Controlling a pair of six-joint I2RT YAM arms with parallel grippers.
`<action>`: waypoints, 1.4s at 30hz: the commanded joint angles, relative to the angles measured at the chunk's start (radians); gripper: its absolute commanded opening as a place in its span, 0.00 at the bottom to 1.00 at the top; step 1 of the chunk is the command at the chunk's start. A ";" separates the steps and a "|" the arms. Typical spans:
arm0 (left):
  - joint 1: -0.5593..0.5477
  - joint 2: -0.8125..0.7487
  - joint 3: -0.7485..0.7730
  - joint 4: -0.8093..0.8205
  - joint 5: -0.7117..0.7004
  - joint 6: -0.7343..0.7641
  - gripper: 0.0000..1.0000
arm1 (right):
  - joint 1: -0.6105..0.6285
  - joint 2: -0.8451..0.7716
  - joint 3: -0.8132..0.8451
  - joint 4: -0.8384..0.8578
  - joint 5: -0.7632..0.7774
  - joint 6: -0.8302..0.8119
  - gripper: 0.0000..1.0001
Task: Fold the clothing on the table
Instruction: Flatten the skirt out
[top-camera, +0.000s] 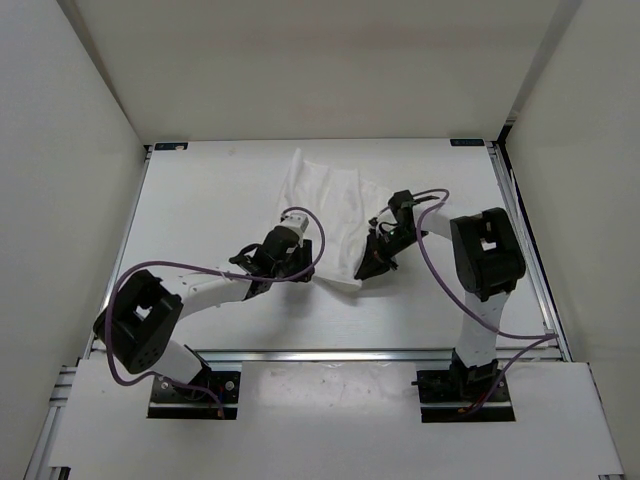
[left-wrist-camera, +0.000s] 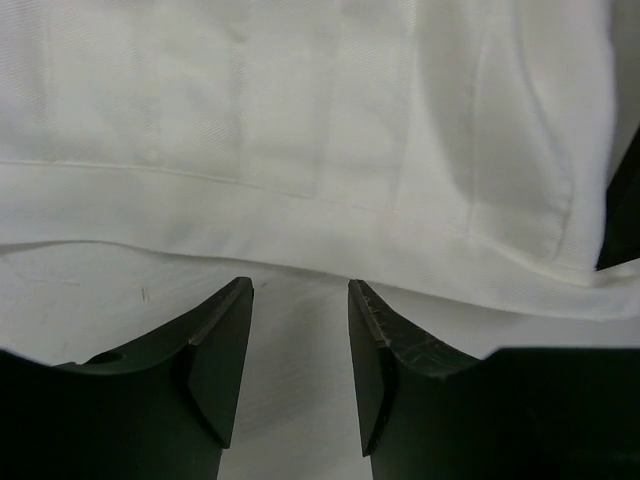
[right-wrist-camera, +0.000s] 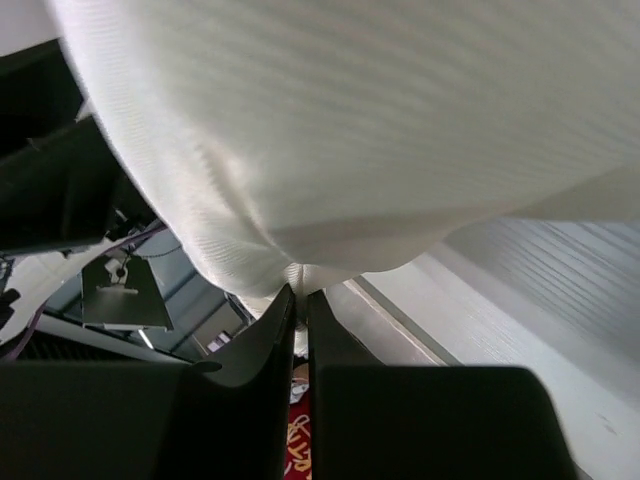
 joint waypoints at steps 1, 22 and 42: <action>-0.013 -0.012 0.055 -0.002 0.033 0.026 0.54 | 0.037 0.030 0.073 -0.018 -0.078 0.024 0.00; -0.128 -0.033 -0.010 0.071 0.146 -0.084 0.29 | 0.051 0.082 0.147 0.138 -0.125 0.182 0.00; -0.094 0.123 -0.176 0.553 -0.030 -0.337 0.00 | 0.057 -0.065 -0.079 0.359 -0.286 0.350 0.00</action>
